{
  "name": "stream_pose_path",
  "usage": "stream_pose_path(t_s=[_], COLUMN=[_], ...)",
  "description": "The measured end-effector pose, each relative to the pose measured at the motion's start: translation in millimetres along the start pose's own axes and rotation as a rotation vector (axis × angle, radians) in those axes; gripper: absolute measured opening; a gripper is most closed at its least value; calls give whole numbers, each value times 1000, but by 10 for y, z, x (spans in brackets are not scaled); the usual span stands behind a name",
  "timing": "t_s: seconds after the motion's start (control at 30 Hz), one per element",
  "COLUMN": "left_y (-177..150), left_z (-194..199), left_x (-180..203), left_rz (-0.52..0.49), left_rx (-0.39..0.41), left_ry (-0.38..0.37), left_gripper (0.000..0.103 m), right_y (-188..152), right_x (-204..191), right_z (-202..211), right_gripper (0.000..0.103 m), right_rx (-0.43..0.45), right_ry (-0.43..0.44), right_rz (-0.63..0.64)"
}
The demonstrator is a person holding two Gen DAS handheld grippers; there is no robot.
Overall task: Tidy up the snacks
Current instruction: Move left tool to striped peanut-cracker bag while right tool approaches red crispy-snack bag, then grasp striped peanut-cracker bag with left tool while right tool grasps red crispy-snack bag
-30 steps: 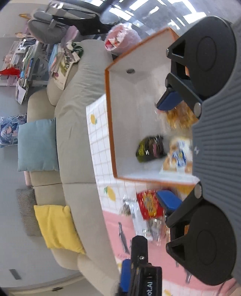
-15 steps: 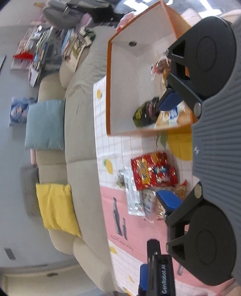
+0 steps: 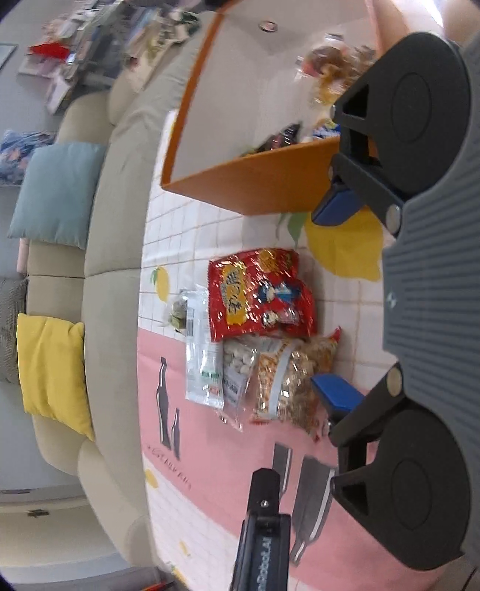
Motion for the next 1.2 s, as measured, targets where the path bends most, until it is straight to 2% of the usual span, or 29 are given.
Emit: stream_pose_path(t_s=[0.1, 0.2, 0.37, 0.47, 0.6, 0.7, 0.8, 0.87, 0.93, 1.0, 1.2], left_y=[33, 81, 152, 173, 161, 143, 142, 146, 158, 182, 295], left_z=[-88, -186, -412, -558, -752, -816, -837, -848, -825, -764, -599], left_x=[32, 89, 161, 165, 136, 126, 118, 89, 49, 21, -110], left_rz=[31, 60, 98, 143, 202, 227, 242, 267, 282, 268, 253], left_rx=[-7, -17, -52, -83, -170, -179, -169, -171, -164, -144, -80], left_ry=[-52, -99, -136, -156, -156, -177, -203, -211, -208, -172, -98], left_gripper=[77, 80, 80, 79, 74, 74, 58, 51, 48, 47, 46], right_y=[34, 49, 56, 46, 7, 8, 8, 12, 29, 42, 100], right_x=[-37, -81, -125, -115, -104, -96, -98, -105, -106, -107, -107], right_z=[-53, -147, -296, -372, -432, -473, -514, -548, -590, -616, -793], right_gripper=[83, 78, 77, 77, 76, 77, 79, 81, 85, 86, 86], right_rx=[14, 31, 50, 31, 23, 22, 26, 28, 25, 25, 8], right_ry=[13, -12, -32, -27, -20, -6, 1, 4, 13, 23, -7], right_rz=[48, 106, 199, 199, 195, 185, 183, 186, 179, 166, 131])
Point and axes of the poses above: each gripper's, at about its wrist camera, not at the fingertips, and z roughly against the way its jaws point, x to its right, y to its top, the point moved 2 cm from there along -z, roughly the way its jaws point, and after that the axes turned 14 degrees about -z, right-handed, at the moved point
